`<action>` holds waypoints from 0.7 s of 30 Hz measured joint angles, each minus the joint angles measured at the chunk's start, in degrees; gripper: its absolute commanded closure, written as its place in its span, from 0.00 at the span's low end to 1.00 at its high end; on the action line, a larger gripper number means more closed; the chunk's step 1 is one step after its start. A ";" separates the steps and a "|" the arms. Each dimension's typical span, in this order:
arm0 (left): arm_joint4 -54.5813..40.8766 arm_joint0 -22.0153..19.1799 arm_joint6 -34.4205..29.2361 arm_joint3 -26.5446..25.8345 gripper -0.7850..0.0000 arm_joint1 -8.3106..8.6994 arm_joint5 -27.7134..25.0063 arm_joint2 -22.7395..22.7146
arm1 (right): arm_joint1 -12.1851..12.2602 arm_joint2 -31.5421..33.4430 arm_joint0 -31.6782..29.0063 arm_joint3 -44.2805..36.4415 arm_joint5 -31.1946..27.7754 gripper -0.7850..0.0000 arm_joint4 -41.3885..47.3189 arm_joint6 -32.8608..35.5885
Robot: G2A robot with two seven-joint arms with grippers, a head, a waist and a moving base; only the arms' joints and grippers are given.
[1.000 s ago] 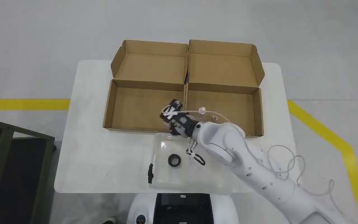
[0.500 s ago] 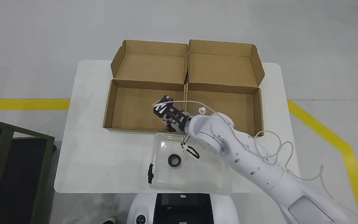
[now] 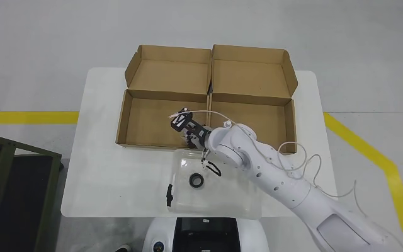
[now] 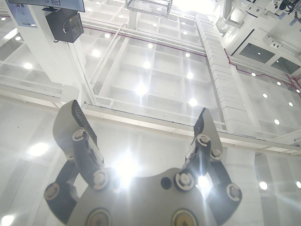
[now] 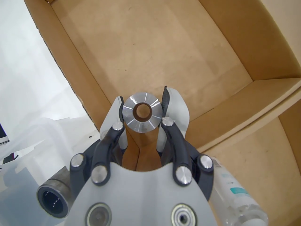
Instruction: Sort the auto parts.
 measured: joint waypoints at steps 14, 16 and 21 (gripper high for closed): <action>0.00 0.00 0.00 0.00 0.00 0.00 0.00 0.00 | -1.50 0.31 -0.08 1.91 -0.48 0.56 -1.20 0.97; 0.00 0.00 0.00 0.00 0.00 0.00 0.00 0.00 | -1.68 0.40 -0.04 1.74 -0.66 0.56 -1.56 1.13; 0.00 0.00 0.00 0.00 0.00 0.00 0.00 0.00 | -1.82 0.93 -0.63 -0.54 -1.59 0.56 -2.32 1.12</action>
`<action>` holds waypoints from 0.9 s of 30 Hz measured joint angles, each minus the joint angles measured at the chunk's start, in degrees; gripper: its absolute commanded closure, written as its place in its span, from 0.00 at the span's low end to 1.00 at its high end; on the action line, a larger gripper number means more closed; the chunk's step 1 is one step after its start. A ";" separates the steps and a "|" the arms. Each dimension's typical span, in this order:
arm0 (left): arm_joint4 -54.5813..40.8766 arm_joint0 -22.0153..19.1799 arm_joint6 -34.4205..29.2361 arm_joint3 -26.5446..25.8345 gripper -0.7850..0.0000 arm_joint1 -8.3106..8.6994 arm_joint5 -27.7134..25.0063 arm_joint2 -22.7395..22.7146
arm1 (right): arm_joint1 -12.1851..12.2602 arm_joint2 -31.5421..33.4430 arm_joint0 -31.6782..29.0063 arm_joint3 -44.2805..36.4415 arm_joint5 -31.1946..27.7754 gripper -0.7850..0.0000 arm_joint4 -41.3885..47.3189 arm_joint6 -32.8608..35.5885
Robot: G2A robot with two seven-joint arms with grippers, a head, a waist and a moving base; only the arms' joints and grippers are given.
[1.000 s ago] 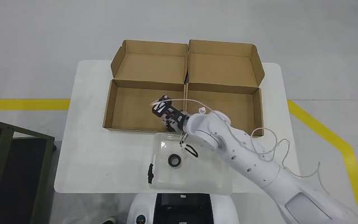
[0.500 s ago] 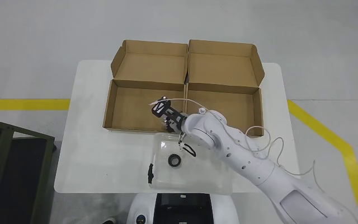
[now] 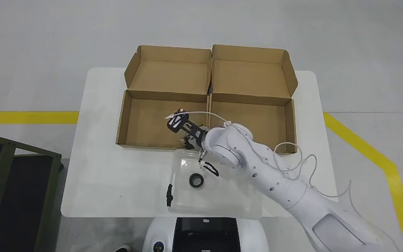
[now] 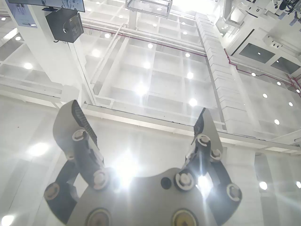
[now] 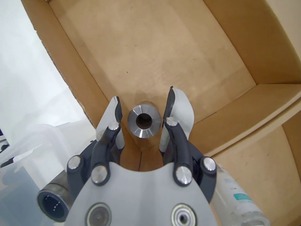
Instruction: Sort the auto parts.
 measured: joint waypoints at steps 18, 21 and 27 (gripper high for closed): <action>0.00 0.00 0.00 0.00 0.00 0.00 0.00 0.00 | 3.33 8.12 -11.22 -22.83 -8.85 0.53 -7.00 -2.96; 0.00 0.00 0.00 0.00 0.00 0.00 0.00 0.00 | 4.05 9.68 -14.16 -26.34 -10.41 0.52 -8.00 -3.21; 0.00 0.00 0.00 0.00 0.00 0.00 0.00 0.00 | 5.67 12.11 -20.09 -32.29 -17.76 0.52 -8.41 -3.17</action>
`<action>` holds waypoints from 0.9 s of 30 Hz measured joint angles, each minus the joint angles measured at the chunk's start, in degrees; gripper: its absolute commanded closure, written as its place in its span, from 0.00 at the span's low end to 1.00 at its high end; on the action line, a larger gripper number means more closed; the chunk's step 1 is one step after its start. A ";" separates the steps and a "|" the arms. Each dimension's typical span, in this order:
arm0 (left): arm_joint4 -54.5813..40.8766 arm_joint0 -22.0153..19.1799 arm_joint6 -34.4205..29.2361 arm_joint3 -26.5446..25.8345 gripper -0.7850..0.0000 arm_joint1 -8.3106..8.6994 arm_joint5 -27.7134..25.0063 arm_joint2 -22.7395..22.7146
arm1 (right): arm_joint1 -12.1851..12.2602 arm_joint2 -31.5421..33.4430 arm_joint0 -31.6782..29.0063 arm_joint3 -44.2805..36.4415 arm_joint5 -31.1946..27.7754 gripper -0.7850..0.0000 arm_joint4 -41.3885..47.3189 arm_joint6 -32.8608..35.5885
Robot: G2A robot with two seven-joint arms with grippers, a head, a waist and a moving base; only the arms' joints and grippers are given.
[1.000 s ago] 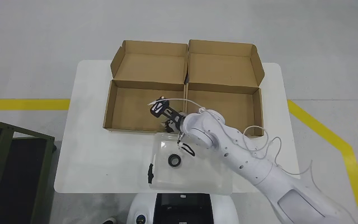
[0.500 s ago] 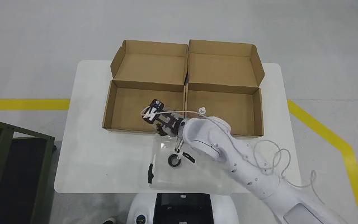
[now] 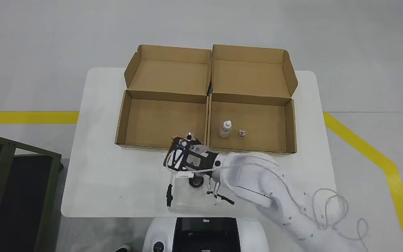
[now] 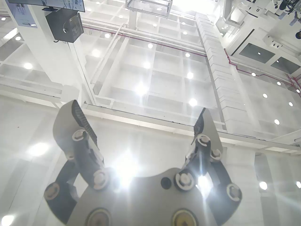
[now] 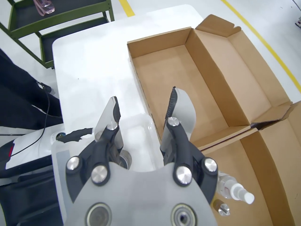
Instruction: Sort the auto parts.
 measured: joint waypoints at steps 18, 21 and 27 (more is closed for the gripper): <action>0.00 0.00 0.00 0.00 0.00 0.00 0.00 0.00 | 4.62 9.21 -14.57 -3.30 -15.80 0.50 -5.03 -1.25; 0.00 0.00 0.00 0.00 0.00 0.00 0.00 0.00 | 4.93 9.47 -15.16 -2.37 -16.78 0.50 -5.46 -1.59; 0.00 0.00 0.00 0.00 0.00 0.00 0.00 0.00 | 5.33 8.78 -14.85 -0.24 -18.95 0.42 -7.12 -1.99</action>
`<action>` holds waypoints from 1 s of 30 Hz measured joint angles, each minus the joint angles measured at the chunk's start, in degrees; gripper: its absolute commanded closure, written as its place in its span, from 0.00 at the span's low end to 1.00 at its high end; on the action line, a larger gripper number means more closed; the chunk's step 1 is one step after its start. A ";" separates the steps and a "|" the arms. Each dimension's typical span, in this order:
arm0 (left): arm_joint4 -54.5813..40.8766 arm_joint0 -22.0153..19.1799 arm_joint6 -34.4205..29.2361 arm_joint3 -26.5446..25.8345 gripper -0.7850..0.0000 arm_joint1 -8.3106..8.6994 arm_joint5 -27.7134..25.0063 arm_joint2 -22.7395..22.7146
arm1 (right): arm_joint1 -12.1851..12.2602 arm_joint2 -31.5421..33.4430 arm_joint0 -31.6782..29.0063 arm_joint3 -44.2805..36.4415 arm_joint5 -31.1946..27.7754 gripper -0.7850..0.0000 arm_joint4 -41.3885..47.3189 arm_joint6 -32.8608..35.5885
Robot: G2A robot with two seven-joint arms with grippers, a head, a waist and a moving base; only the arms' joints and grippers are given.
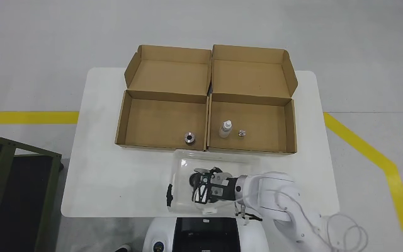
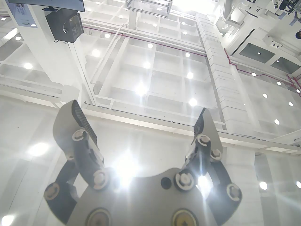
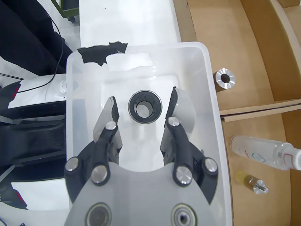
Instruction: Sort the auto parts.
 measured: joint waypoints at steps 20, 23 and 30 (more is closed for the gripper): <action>0.00 0.00 0.00 0.00 0.00 0.00 0.00 0.00 | -0.83 -5.51 6.13 11.52 2.41 0.31 -1.72 -3.10; 0.00 0.00 0.00 0.00 0.00 0.00 0.00 0.00 | -1.12 -6.71 7.26 13.04 2.81 0.34 -1.51 -2.78; 0.00 0.00 0.00 0.00 0.00 0.00 0.00 0.00 | -1.51 -8.19 8.65 15.00 3.92 0.56 -0.95 -3.24</action>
